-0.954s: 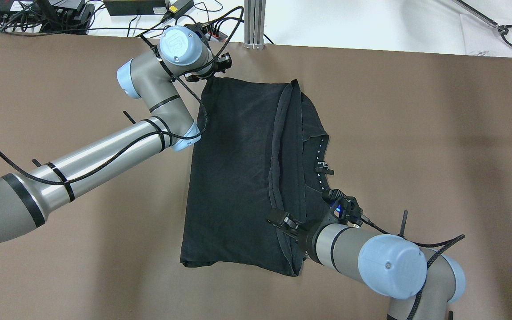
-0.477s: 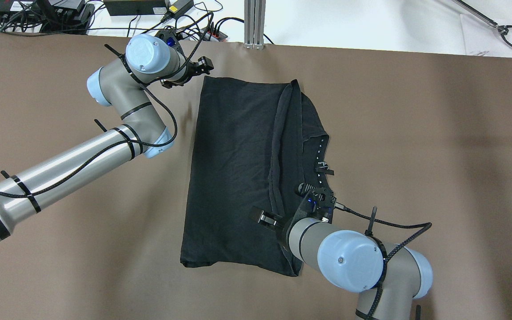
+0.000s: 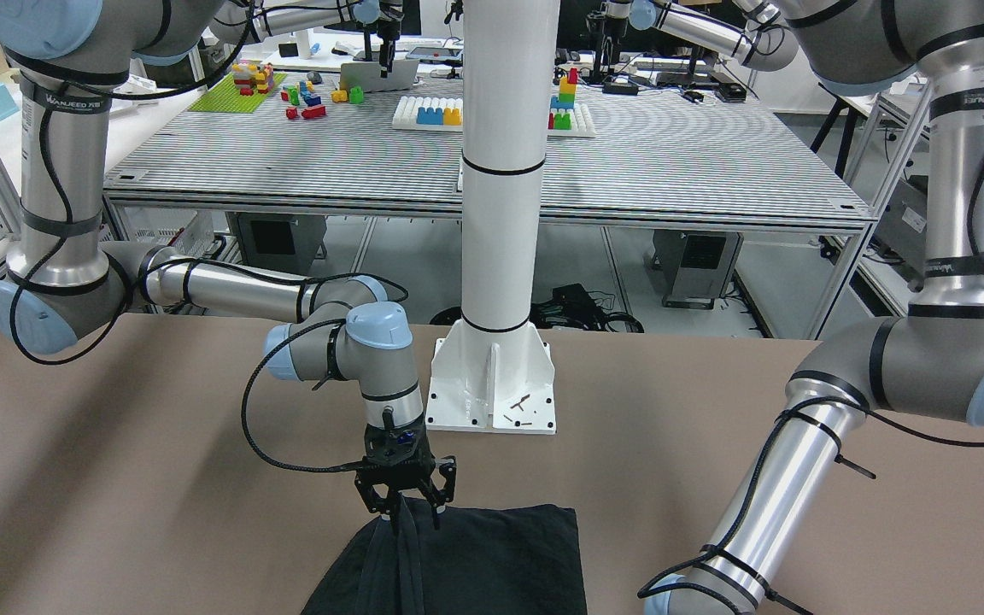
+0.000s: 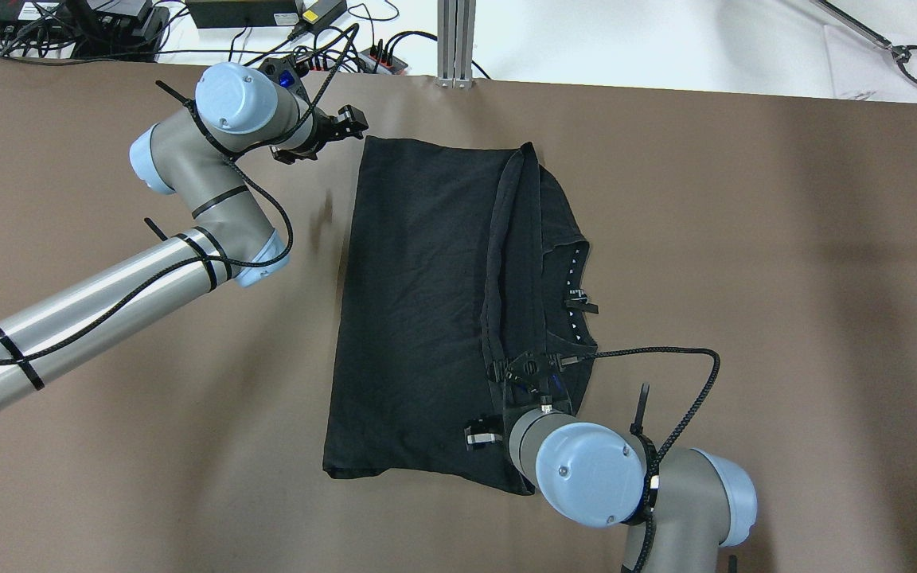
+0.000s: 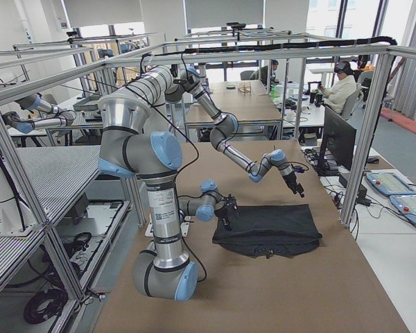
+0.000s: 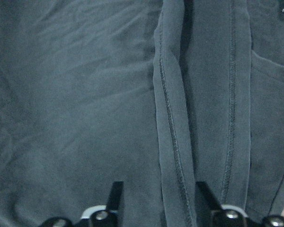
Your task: Fold clothes
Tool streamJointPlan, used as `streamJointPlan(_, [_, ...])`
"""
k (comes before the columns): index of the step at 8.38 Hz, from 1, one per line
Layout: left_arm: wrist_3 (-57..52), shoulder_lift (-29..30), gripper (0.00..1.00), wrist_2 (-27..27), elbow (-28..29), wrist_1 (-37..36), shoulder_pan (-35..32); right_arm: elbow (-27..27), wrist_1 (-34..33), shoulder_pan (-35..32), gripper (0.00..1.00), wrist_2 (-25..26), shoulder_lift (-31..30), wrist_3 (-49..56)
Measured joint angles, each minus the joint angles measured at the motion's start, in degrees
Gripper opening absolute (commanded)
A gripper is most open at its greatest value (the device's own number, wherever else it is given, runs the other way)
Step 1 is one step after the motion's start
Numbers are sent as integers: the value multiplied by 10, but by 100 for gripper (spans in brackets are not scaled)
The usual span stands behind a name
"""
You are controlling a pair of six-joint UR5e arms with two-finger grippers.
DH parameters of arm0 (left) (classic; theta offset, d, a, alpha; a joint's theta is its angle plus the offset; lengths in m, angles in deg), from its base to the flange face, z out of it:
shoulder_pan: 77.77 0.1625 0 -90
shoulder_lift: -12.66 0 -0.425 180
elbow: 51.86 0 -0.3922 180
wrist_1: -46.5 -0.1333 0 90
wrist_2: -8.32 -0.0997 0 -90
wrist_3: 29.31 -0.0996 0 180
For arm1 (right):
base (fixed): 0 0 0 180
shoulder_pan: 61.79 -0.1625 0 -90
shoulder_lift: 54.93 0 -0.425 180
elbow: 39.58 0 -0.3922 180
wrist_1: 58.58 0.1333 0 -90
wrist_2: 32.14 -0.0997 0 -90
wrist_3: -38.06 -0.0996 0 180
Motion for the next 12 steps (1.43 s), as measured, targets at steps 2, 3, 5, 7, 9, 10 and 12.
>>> streamJointPlan(2, [0, -8, 92, 15, -11, -1, -4, 4, -6, 15, 37, 0, 0, 46])
streamJointPlan(3, [1, -12, 92, 17, -18, -1, -4, 7, -9, 19, 35, 0, 0, 54])
streamJointPlan(5, [2, -22, 92, 15, -29, -1, -3, 17, -14, 23, 29, 3, 1, 76])
streamJointPlan(7, [2, -26, 92, 13, -32, -1, -2, 20, -16, 24, 0, 5, 1, 96])
streamJointPlan(9, [0, -30, 92, 12, -32, -1, -1, 19, -17, 24, 0, 4, 1, 102])
streamJointPlan(10, [-1, -33, 92, 12, -32, -2, 0, 19, -17, 23, 0, 2, 0, 108])
streamJointPlan(12, [-2, -36, 92, 12, -32, -1, 0, 16, -18, 21, 0, 0, -2, 117])
